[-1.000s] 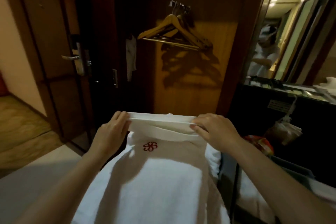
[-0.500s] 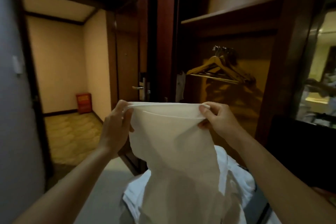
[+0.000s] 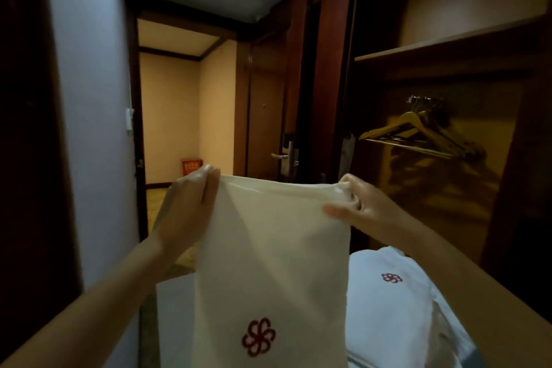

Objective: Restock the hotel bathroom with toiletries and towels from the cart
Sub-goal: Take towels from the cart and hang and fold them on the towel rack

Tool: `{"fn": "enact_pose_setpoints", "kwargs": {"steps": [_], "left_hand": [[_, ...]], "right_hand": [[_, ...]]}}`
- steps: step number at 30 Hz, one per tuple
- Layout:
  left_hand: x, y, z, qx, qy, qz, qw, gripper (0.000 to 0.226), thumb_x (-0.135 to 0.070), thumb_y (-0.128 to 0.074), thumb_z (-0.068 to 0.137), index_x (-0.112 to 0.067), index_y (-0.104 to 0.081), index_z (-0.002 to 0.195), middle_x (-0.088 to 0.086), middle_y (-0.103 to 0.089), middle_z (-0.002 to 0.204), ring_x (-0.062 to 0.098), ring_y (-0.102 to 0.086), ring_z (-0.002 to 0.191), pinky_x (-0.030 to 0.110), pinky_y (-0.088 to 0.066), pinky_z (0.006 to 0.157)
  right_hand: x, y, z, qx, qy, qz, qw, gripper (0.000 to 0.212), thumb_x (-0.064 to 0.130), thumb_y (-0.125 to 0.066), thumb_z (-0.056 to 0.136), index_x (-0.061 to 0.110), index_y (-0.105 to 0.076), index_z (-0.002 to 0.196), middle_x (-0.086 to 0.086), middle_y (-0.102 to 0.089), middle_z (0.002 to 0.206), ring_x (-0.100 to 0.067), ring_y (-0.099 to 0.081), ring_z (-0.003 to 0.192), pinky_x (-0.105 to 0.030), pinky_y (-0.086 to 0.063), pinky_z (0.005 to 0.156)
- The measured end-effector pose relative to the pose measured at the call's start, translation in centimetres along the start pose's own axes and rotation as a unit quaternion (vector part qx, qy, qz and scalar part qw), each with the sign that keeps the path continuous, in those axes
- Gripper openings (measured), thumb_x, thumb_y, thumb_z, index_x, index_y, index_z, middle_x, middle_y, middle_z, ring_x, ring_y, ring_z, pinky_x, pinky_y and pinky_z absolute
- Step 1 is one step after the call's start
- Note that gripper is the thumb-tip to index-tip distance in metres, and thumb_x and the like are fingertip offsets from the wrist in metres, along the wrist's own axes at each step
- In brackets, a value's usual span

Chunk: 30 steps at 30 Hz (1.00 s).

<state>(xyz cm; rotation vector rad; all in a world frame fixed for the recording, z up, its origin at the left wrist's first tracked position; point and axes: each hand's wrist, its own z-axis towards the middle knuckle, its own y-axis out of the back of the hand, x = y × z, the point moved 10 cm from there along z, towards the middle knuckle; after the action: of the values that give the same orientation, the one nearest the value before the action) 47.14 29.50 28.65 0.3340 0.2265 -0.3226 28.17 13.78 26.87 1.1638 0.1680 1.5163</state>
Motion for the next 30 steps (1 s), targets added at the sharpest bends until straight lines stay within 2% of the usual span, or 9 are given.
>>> {"fn": "enact_pose_setpoints", "kwargs": {"steps": [3,8,11,13,19,21,23,26,30], "left_hand": [[0.1,2.2,-0.5,-0.004,0.000,0.021,1.000,0.039,-0.023,-0.035,0.097,-0.031,-0.034,0.059,-0.014,-0.038,0.050,-0.013,-0.051,0.053,-0.001,-0.034,0.047],[-1.3,3.6,-1.4,0.050,-0.015,0.063,0.997,0.052,-0.013,-0.040,0.098,-0.030,-0.031,0.050,-0.016,-0.034,0.045,-0.015,-0.050,0.048,-0.003,-0.034,0.050],[-2.7,5.0,-2.1,0.061,-0.003,0.084,0.995,0.050,-0.027,-0.034,0.097,-0.027,-0.035,0.047,-0.013,-0.038,0.045,-0.004,-0.053,0.047,0.008,-0.041,0.050],[-3.4,6.1,-2.3,0.072,0.012,0.125,0.989,0.051,-0.040,-0.027,0.092,-0.020,-0.040,0.046,-0.008,-0.041,0.045,0.008,-0.047,0.039,0.016,-0.033,0.043],[-7.3,7.2,-3.4,0.148,-0.055,0.202,0.967,0.039,-0.047,-0.024,0.091,-0.031,-0.045,0.063,-0.018,-0.038,0.050,-0.002,-0.052,0.042,0.003,-0.038,0.043],[-8.1,7.1,-4.3,0.185,-0.044,0.202,0.961,0.051,-0.069,-0.011,0.085,-0.034,-0.043,0.065,-0.016,-0.044,0.052,0.000,-0.052,0.042,0.005,-0.040,0.046],[-9.7,6.8,-5.3,0.215,-0.084,0.235,0.944,0.062,-0.076,-0.007,0.081,-0.029,-0.044,0.066,-0.013,-0.048,0.053,-0.004,-0.044,0.038,0.007,-0.041,0.048],[-13.5,6.9,-6.7,0.230,-0.198,0.308,0.902,0.061,-0.056,-0.017,0.095,-0.016,-0.052,0.066,-0.007,-0.050,0.052,-0.004,-0.040,0.037,0.009,-0.035,0.037],[-15.3,9.2,-7.6,0.223,-0.191,0.357,0.887,0.056,-0.045,-0.020,0.099,-0.012,-0.054,0.070,-0.005,-0.050,0.060,0.000,-0.044,0.041,0.011,-0.039,0.037]], "right_hand": [[1.8,-1.4,-0.9,-0.006,0.059,-0.096,0.994,0.036,0.059,-0.059,0.072,0.028,-0.045,0.083,0.009,-0.052,0.081,-0.004,-0.056,0.068,-0.010,-0.043,0.052],[3.6,-1.7,-3.0,-0.041,0.110,-0.141,0.983,0.049,0.060,-0.036,0.078,0.014,-0.051,0.076,0.006,-0.047,0.071,-0.011,-0.050,0.063,-0.022,-0.041,0.056],[4.1,-2.2,-4.1,-0.017,0.132,-0.147,0.980,0.051,0.054,-0.034,0.082,0.008,-0.057,0.080,-0.001,-0.053,0.078,-0.016,-0.056,0.068,-0.029,-0.050,0.063],[4.9,-2.4,-4.4,-0.011,0.154,-0.150,0.976,0.054,0.054,-0.032,0.082,0.007,-0.059,0.082,-0.001,-0.055,0.081,-0.016,-0.059,0.070,-0.028,-0.052,0.064],[6.1,-1.4,-3.9,-0.030,0.185,-0.100,0.977,0.035,0.047,-0.035,0.087,0.022,-0.048,0.066,0.007,-0.047,0.065,-0.008,-0.049,0.057,-0.015,-0.042,0.056],[6.1,-0.8,-3.9,-0.039,0.193,-0.077,0.977,0.034,0.046,-0.038,0.087,0.021,-0.052,0.068,0.007,-0.049,0.064,-0.007,-0.052,0.060,-0.013,-0.041,0.054],[6.3,-0.4,-3.8,-0.042,0.200,-0.065,0.977,0.035,0.048,-0.039,0.086,0.022,-0.053,0.069,0.007,-0.051,0.062,-0.005,-0.053,0.058,-0.013,-0.041,0.051],[7.1,-0.3,-3.5,-0.050,0.213,-0.071,0.973,0.033,0.045,-0.046,0.087,0.019,-0.055,0.067,0.006,-0.053,0.062,-0.008,-0.054,0.055,-0.012,-0.042,0.049],[9.1,-0.5,-4.3,-0.045,0.269,-0.049,0.961,0.032,0.051,-0.046,0.081,0.022,-0.054,0.069,0.014,-0.050,0.065,-0.005,-0.054,0.058,-0.011,-0.046,0.057]]}}
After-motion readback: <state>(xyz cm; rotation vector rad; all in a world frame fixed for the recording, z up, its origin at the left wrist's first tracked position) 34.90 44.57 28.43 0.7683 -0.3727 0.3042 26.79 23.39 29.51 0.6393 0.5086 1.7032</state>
